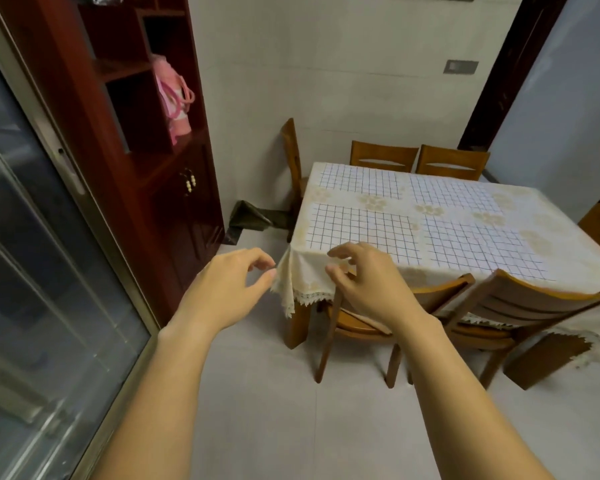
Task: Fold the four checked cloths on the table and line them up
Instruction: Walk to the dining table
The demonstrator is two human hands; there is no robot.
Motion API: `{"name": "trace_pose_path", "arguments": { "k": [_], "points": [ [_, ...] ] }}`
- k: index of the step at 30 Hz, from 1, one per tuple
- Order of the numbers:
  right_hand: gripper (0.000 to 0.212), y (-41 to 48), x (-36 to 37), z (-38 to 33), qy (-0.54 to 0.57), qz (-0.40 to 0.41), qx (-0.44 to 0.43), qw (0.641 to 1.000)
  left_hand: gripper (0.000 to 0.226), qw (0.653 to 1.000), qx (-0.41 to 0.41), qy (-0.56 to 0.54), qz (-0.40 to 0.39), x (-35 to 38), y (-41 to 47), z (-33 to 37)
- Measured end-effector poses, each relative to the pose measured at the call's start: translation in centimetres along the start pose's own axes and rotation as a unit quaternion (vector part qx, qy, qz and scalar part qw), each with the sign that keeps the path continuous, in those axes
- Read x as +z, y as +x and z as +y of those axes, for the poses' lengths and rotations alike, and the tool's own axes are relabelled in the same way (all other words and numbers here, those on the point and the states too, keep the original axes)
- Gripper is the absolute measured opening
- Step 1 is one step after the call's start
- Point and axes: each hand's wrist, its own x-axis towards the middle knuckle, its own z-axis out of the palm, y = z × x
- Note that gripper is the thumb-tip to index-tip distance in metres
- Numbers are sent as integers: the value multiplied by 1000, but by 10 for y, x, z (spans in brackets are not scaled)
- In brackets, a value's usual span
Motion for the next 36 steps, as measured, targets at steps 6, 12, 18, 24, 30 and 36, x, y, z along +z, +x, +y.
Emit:
{"name": "trace_pose_path", "arguments": {
  "k": [6, 12, 18, 24, 30, 36],
  "points": [
    [33, 69, 21, 6, 5, 9, 14, 1000, 15, 1000, -5, 0, -6, 4, 57, -46],
    [34, 159, 67, 24, 32, -6, -1, 999, 16, 999, -14, 20, -21, 9, 126, -88],
    [35, 295, 88, 28, 88, 11, -37, 995, 16, 995, -39, 94, -17, -29, 234, -122],
    [35, 410, 110, 28, 127, -5, -53, 991, 16, 992, -62, 110, 9, -38, 325, -160],
    [33, 473, 154, 34, 94, -64, -47, 992, 14, 991, -100, 88, -14, -26, 381, -219],
    [34, 557, 190, 27, 78, -72, -39, 994, 23, 995, -83, 56, -27, -26, 464, -286]
  ]
}}
